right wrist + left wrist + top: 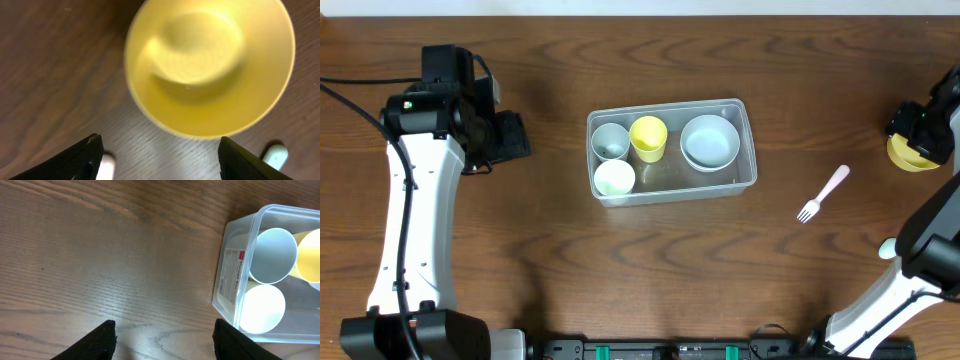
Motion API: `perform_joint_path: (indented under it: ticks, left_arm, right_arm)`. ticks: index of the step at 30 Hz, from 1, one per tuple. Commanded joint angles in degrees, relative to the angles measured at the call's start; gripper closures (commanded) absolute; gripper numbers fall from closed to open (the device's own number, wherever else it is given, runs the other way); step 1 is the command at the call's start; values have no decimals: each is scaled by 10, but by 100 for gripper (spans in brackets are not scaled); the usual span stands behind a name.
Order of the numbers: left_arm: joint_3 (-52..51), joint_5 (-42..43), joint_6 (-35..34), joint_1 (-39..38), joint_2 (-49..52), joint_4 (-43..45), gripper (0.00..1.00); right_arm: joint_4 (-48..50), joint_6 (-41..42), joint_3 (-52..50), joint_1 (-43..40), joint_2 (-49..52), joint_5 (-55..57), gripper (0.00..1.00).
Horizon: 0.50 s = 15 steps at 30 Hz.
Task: Pack container
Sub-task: 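Reach the right gripper to the yellow bowl and grasp it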
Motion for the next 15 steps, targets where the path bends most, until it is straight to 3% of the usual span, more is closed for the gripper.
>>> perform_joint_path:
  ticks: [1,11,13,15]
  left_arm:
    - [-1,-1,5,2,4,-3,37]
    - [-1,-1,5,2,4,-3,37]
    - [-1,-1,5,2,4,-3,37]
    - [-1,-1,5,2,4,-3,37]
  right_arm:
    - [12,-14,0,-11,28,-7,26]
    - [45,-46,0,-1,63,-36,27]
    - [45,-46,0,1,64,-36,30]
    - [45,-45,0,2,64,-35,40]
